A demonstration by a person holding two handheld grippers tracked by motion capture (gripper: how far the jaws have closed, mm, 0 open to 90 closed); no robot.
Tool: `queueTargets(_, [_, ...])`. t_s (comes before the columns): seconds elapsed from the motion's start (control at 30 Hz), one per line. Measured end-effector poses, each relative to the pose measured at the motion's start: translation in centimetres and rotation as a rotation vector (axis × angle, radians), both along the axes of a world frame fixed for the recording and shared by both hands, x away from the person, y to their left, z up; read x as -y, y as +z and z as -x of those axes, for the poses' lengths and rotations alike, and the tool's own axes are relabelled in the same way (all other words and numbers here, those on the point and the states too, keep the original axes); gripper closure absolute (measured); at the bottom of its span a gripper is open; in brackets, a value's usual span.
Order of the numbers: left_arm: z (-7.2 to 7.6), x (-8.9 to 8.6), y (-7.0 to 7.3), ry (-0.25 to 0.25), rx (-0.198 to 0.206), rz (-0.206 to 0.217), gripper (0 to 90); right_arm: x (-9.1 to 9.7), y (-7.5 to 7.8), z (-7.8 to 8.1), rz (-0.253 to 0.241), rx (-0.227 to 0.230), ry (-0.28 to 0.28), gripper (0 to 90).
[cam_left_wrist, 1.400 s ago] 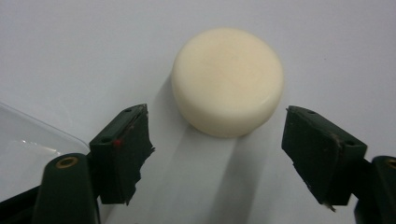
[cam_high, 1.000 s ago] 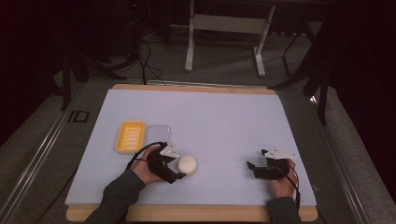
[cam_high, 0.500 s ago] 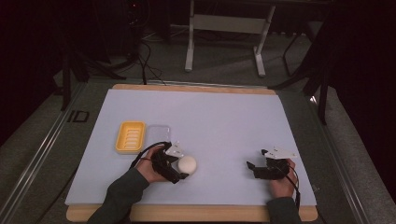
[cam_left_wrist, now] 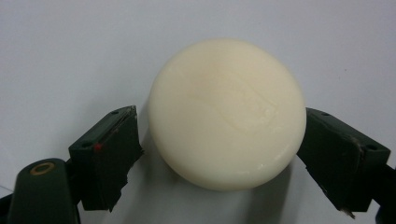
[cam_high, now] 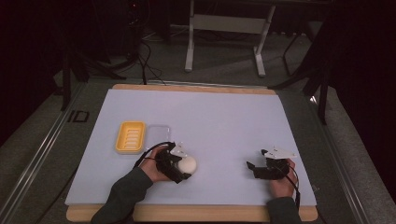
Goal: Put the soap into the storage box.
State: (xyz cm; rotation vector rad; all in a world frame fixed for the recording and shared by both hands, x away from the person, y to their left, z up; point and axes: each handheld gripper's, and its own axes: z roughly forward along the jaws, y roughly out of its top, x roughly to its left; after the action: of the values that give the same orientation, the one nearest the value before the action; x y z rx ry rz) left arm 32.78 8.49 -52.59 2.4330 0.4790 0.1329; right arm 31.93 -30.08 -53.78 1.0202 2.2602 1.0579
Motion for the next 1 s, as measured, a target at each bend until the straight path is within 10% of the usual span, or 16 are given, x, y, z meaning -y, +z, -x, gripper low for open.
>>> queueTargets(1.0, [-0.6,1.6,0.4,-0.057,-0.005,-0.11,24.2,0.0,0.0,0.0,0.004,-0.002,0.001,17.7])
